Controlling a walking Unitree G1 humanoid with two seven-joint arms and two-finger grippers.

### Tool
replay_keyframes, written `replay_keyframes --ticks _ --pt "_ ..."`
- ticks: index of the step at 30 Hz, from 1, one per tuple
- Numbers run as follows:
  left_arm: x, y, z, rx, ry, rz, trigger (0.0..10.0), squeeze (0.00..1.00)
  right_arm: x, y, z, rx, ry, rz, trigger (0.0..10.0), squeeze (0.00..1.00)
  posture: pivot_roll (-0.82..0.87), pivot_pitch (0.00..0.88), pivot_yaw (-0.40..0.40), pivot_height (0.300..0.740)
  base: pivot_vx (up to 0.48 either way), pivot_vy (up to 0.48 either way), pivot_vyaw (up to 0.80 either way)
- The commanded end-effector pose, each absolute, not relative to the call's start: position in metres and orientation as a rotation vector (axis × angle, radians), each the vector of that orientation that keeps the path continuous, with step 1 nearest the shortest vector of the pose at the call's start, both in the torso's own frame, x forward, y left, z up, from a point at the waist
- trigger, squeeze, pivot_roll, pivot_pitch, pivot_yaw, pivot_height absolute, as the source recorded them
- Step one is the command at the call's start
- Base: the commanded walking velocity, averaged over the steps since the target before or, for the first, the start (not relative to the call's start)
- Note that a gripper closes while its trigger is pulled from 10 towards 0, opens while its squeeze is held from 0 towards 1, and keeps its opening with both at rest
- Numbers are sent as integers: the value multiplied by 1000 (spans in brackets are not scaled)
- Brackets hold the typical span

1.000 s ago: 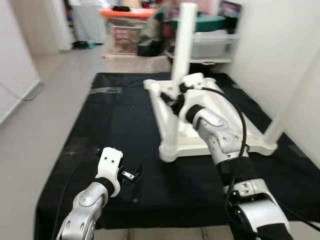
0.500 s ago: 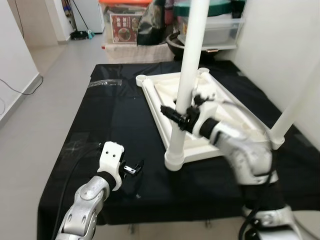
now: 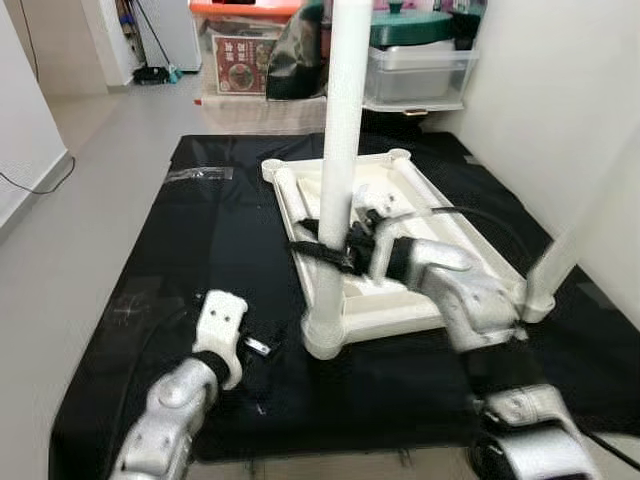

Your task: Building children table

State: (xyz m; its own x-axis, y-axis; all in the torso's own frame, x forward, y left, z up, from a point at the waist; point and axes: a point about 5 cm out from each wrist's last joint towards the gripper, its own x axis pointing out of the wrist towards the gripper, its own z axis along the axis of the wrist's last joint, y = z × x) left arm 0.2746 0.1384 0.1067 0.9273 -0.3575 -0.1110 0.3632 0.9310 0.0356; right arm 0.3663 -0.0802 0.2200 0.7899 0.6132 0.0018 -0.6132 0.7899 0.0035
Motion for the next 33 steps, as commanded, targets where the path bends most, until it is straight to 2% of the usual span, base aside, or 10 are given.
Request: replay_keyframes --ticks 1,3,4,9,10,14,15,25,26,33 --pt "270 144 103 58 120 -356 10000 0 373 -139 182 -23 147 40 0 0 41 0 -73 740 0 0 0" --pt "270 144 103 57 123 -358 10000 0 356 -150 171 9 172 -124 0 0 32 0 -64 740 0 0 0" --pt "270 143 103 57 124 -363 10000 0 341 -151 168 43 179 -129 10000 0 23 0 -57 740 0 0 0" --pt "272 142 102 60 128 -378 10000 0 314 -118 200 141 -7 159 10000 0 5 0 -43 740 0 0 0" --pt "273 142 102 60 128 -380 10000 0 317 -112 212 177 -46 268 10000 1000 3 0 -42 740 0 0 0" --pt "274 141 103 59 126 -383 10000 0 323 -105 230 177 -91 470 10000 949 5 0 -43 740 0 0 0" --pt "275 140 103 58 123 -386 10000 0 327 -101 249 156 -114 801 10000 0 6 0 -44 740 0 0 0" --pt "276 138 105 56 112 -386 10000 0 328 -99 222 -27 -11 1212 10000 0 34 0 -65 740 0 0 0" --pt "275 139 106 57 110 -379 10000 0 326 -88 209 -46 26 1250 3137 0 54 0 -78 740 0 0 0" --pt "272 143 105 60 112 -366 10000 0 327 -73 198 -40 32 1199 0 0 58 0 -78 740 0 0 0"
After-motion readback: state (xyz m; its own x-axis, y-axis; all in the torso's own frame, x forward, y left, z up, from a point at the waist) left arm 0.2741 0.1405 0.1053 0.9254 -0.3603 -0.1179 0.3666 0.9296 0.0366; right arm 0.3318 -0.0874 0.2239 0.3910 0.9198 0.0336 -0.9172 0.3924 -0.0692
